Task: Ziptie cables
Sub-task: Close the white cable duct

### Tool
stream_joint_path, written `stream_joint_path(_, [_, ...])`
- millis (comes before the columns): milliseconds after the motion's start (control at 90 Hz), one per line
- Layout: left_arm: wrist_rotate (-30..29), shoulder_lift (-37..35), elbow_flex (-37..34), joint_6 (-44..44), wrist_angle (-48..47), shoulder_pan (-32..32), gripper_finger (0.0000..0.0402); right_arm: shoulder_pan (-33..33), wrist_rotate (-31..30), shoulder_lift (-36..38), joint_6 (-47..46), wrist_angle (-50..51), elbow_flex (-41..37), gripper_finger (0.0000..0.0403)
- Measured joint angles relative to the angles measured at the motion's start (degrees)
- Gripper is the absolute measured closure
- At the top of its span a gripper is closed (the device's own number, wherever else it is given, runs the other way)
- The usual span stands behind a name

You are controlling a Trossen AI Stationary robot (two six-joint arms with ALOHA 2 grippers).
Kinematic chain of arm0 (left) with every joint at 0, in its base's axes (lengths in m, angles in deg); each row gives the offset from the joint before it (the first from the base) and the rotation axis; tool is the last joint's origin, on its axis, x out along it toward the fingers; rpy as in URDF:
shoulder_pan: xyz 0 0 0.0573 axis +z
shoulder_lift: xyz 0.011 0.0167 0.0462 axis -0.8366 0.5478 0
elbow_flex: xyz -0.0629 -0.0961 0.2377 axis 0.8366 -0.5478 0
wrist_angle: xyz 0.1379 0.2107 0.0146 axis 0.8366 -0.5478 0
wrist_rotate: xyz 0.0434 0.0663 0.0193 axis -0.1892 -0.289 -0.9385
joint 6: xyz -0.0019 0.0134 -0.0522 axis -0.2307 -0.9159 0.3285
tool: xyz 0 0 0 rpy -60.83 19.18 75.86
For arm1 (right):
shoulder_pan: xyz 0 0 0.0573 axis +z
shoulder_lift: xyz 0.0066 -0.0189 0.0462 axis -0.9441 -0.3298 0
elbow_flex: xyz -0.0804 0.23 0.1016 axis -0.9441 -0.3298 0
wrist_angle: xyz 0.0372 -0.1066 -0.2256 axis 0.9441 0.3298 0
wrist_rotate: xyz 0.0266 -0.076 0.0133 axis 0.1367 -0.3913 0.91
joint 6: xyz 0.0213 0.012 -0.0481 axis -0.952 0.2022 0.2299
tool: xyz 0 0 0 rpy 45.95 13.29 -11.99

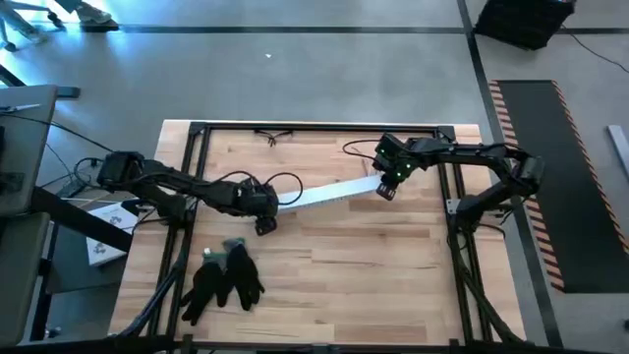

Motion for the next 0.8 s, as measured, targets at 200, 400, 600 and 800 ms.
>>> stream_joint_path(200, [0.04,0.0,0.0,-0.81,-0.06,0.17,0.016,0.0,0.01,0.0,0.53,0.57,0.0,0.0391])
stream_joint_path(400, [0.42,-0.06,0.0,-1.35,-0.1,0.17,0.016,0.0,0.02,0.0,1.26,0.92,0.0,0.0391])
stream_joint_path(600, [2.12,-0.09,1.07,-0.67,-1.93,0.17,0.0133,0.0,0.02,0.0,0.85,1.31,0.0,0.0391])
stream_joint_path(800, [3.2,-0.09,5.15,-0.05,-9.37,0.17,0.0108,0.0,0.0,0.0,0.82,1.33,0.0,0.0391])
